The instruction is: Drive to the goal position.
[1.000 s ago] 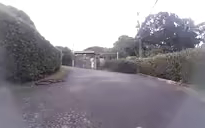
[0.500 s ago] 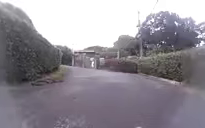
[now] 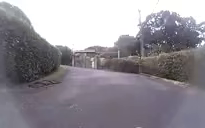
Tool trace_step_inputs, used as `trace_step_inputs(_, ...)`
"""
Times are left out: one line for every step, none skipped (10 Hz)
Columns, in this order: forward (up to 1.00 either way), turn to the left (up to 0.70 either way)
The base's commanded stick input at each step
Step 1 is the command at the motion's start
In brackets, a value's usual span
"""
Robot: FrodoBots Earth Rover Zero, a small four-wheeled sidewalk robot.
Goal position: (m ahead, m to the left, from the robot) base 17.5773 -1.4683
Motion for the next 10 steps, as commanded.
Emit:
trace_step_inputs(0.50,0.00)
trace_step_inputs(0.50,0.00)
trace_step_inputs(0.50,0.00)
trace_step_inputs(0.50,0.00)
trace_step_inputs(0.50,0.00)
trace_step_inputs(0.50,0.00)
trace_step_inputs(0.50,0.00)
trace_step_inputs(0.50,0.00)
trace_step_inputs(0.50,0.00)
trace_step_inputs(0.50,0.00)
